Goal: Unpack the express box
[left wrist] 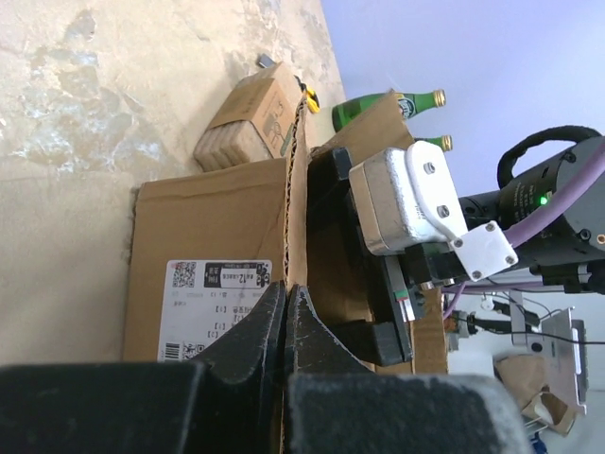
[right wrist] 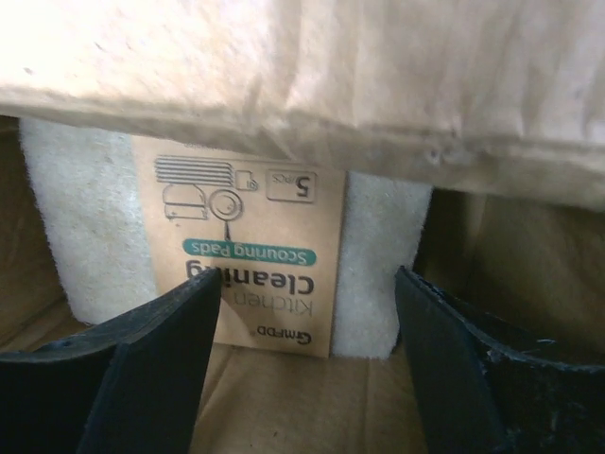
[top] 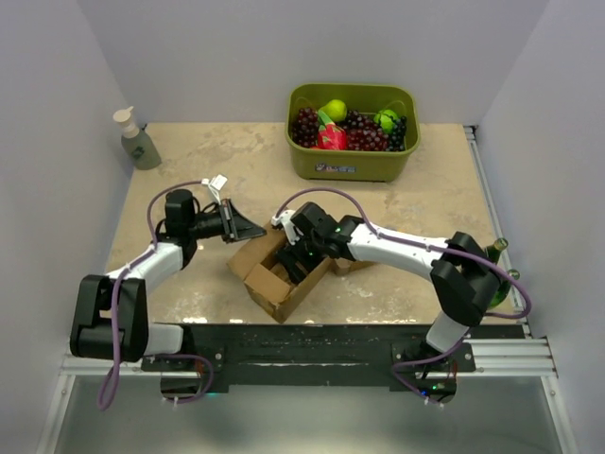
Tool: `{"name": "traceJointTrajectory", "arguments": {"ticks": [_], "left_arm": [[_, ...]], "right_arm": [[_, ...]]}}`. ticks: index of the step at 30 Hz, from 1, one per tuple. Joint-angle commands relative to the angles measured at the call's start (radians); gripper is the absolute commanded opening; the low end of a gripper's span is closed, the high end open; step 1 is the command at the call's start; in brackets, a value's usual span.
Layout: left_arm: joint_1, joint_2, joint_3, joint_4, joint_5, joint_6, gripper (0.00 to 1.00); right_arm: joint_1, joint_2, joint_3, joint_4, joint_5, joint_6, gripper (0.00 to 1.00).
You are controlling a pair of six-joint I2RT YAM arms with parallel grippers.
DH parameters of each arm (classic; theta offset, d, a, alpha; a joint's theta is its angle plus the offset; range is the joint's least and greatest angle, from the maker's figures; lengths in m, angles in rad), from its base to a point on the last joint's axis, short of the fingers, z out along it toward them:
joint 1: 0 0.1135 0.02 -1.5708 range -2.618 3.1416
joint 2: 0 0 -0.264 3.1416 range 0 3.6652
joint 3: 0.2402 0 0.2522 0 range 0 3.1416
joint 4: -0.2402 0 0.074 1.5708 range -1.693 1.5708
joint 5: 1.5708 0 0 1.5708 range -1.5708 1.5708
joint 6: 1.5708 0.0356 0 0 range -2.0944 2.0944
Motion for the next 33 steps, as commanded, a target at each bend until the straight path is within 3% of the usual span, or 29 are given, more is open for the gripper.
{"name": "traceJointTrajectory", "arguments": {"ticks": [1,5,7,10,12,13,22,28,33], "left_arm": [[0.01,-0.04,-0.023,0.017,0.015,0.022,0.0],[0.007,-0.039,-0.02,0.023,0.028,0.032,0.0],[0.007,-0.042,-0.02,0.031,0.029,0.034,0.0],[0.007,-0.046,-0.012,0.023,0.041,0.048,0.0],[0.007,-0.052,-0.009,0.022,0.041,0.057,0.0],[0.009,-0.054,-0.008,0.02,0.04,0.068,0.0],[0.009,-0.068,0.08,-0.082,-0.018,0.23,0.0],[0.007,-0.068,0.137,-0.101,-0.032,0.284,0.0],[0.009,-0.062,0.164,-0.159,-0.066,0.324,0.0]], "right_arm": [[-0.01,-0.007,-0.029,-0.076,0.211,0.04,0.8],[-0.01,0.093,0.025,-0.027,0.171,0.028,0.8],[-0.013,0.136,0.01,0.019,0.029,0.039,0.77],[-0.017,0.17,-0.012,0.054,-0.145,0.028,0.49],[-0.021,0.158,-0.035,0.05,-0.197,-0.004,0.03],[-0.02,0.139,-0.05,0.051,-0.197,0.003,0.0],[-0.026,-0.16,0.129,-0.018,-0.114,-0.199,0.0],[-0.024,-0.236,0.186,-0.108,-0.136,-0.253,0.0],[-0.024,-0.29,0.214,-0.127,-0.026,-0.334,0.0]]}}
